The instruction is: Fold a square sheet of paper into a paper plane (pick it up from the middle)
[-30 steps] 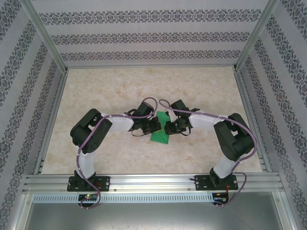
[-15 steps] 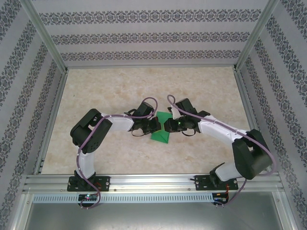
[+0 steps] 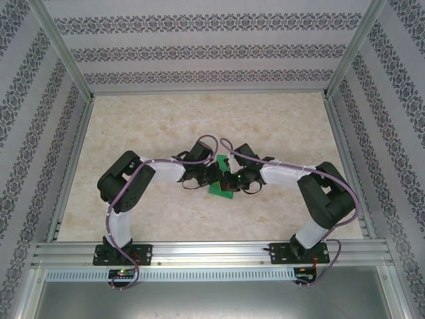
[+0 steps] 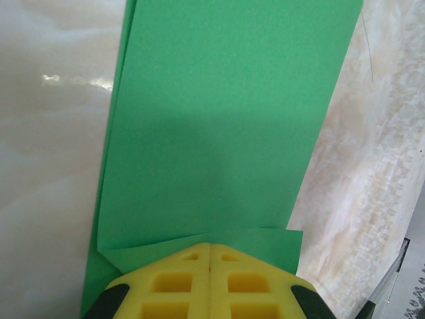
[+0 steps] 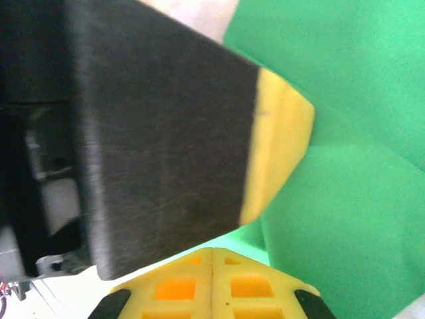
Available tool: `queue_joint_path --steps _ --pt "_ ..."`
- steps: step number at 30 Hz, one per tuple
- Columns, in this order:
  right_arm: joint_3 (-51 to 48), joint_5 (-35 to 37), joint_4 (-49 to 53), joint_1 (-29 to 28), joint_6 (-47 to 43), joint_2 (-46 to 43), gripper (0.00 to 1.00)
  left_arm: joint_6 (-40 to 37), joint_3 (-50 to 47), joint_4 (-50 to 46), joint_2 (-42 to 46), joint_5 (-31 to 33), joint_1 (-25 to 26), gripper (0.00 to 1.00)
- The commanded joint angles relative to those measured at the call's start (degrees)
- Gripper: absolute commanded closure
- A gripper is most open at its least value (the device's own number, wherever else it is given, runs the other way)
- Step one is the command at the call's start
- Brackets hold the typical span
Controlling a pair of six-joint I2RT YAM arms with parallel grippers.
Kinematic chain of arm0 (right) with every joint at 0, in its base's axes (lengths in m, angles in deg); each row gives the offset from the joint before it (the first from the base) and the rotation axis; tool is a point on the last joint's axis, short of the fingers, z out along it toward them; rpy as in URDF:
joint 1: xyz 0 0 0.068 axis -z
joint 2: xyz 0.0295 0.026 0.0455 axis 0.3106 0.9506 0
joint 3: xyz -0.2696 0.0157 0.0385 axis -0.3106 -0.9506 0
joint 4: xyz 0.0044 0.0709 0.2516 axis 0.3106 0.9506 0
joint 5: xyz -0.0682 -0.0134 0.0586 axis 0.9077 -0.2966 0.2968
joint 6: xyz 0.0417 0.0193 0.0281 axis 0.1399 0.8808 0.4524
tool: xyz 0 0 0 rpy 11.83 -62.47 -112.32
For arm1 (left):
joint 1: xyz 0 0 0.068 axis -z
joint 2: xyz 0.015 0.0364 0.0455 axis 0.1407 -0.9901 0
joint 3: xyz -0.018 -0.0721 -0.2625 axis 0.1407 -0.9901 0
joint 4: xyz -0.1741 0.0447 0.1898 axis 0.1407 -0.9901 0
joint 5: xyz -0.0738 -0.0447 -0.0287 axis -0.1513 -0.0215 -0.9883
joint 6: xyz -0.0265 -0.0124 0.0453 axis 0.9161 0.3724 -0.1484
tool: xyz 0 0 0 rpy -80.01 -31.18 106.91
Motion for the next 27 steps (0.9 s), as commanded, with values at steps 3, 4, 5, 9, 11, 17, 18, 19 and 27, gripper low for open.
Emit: queue_joint_path --steps 3,4,5,9,11,17,18,19,27 --pt "-0.47 -0.34 -0.84 1.25 -0.12 1.31 0.97 -1.66 -0.51 -3.87 -2.07 2.63 0.93 0.95" --pt "-0.82 0.12 -0.55 1.49 -0.20 1.34 0.97 -1.69 -0.51 -3.83 -2.12 2.54 0.94 0.95" --pt "-1.09 0.27 -0.56 1.69 -0.43 1.38 0.97 -1.72 -0.57 -3.86 -2.12 2.55 0.93 0.95" --pt "-1.71 0.16 1.03 2.42 -1.79 1.76 0.96 -1.65 -0.60 -3.96 -2.22 2.69 0.98 0.96" --pt "-2.02 -0.49 1.17 2.51 -2.21 2.05 0.96 -1.56 -0.64 -3.85 -2.21 2.65 0.97 0.96" --pt "-2.22 0.41 2.05 2.51 -2.57 2.64 0.94 -1.65 -0.69 -3.99 -2.34 2.65 0.94 0.96" --pt "-2.03 0.58 2.63 2.52 -3.13 2.73 0.94 -1.65 -0.59 -4.14 -2.30 2.71 0.98 0.96" --pt "-1.69 1.22 3.42 2.52 -3.77 2.74 0.94 -1.73 -0.60 -4.18 -2.29 2.74 0.93 0.95" --pt "0.83 6.88 11.82 2.95 -8.47 0.06 0.94 -1.73 -0.49 -4.55 -2.39 2.73 0.93 0.96"
